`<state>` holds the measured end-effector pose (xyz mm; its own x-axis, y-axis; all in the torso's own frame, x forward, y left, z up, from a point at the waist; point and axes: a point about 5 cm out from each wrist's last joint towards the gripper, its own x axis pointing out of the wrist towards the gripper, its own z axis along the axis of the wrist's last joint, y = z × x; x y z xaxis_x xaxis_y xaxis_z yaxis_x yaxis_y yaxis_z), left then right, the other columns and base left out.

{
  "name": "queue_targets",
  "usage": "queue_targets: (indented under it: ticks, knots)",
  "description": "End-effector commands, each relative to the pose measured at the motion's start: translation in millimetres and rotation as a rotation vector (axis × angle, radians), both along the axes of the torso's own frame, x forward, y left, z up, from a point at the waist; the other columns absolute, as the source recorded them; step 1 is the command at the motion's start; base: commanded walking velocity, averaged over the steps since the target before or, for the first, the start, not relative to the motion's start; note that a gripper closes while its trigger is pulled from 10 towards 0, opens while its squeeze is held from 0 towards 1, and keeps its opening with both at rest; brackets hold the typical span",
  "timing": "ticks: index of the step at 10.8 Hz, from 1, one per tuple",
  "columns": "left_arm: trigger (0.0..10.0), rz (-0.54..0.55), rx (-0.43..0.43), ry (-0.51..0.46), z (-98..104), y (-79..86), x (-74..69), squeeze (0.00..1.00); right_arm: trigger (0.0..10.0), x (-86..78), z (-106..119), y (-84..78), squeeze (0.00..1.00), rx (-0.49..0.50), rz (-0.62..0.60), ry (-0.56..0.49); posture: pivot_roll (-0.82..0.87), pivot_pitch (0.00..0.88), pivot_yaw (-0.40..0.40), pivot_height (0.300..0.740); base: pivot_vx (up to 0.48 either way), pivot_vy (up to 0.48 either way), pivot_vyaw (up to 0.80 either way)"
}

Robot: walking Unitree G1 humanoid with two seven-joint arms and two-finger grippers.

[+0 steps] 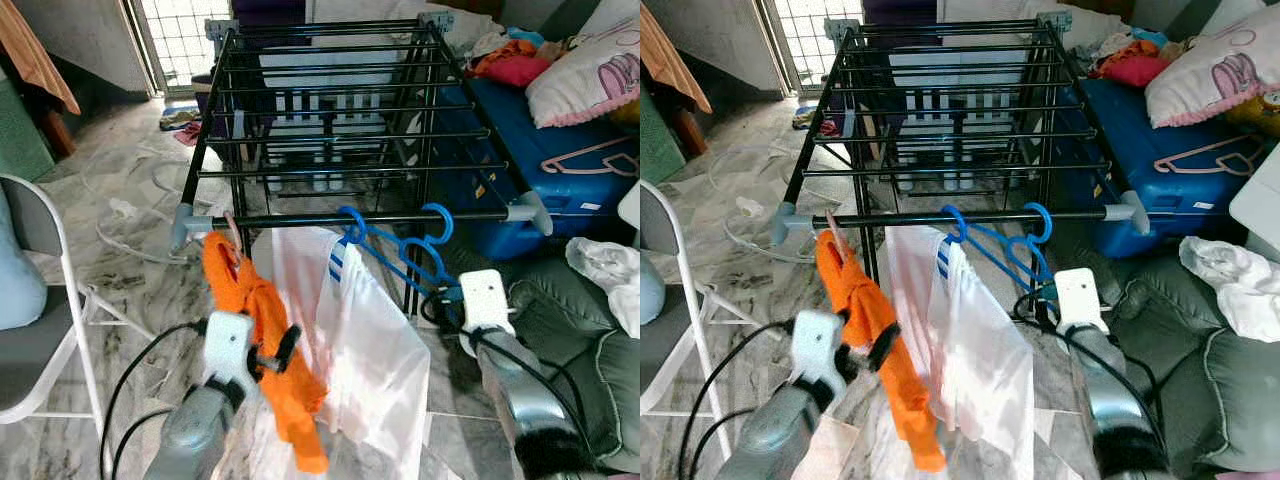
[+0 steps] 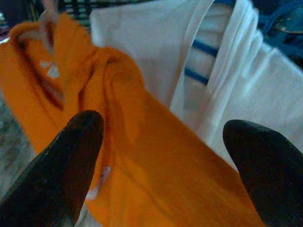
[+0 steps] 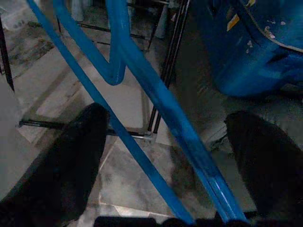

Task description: Hang hanger

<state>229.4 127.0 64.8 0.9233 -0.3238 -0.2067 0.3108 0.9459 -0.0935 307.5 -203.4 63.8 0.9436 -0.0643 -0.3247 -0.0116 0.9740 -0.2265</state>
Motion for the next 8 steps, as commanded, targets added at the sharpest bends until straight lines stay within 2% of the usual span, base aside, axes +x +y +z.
queue_targets:
  ticks: [1,4,6,7,8]
  knots:
    - [10.0,0.022,0.025,-0.021,6,5.5,-0.8,0.0,10.0,-0.2,9,-0.9,1.0,0.002,-0.011,-0.061,0.0,0.0,0.019,0.74,0.0,0.0,0.0]
    - [10.0,0.054,0.049,-0.031,11,14.7,-6.6,0.0,10.0,-6.9,27,-1.8,1.0,0.021,-0.002,-0.199,0.02,0.0,0.029,0.74,0.0,0.0,0.0]
    - [10.0,0.063,0.048,-0.038,14,14.9,-7.7,0.0,10.0,-14.7,37,-6.2,1.0,0.0,0.013,-0.244,0.02,0.0,0.028,0.74,0.0,0.0,0.0]
    - [10.0,0.076,0.039,-0.055,18,14.0,-7.0,0.0,10.0,-20.2,39,-6.6,0.0,0.009,0.033,-0.249,0.01,0.0,0.025,0.74,0.0,0.0,0.0]
    - [10.0,0.085,0.059,-0.06,19,14.3,-6.2,0.0,10.0,-25.4,42,-9.1,0.0,-0.001,0.029,-0.256,0.01,0.0,0.022,0.74,0.0,0.0,0.0]
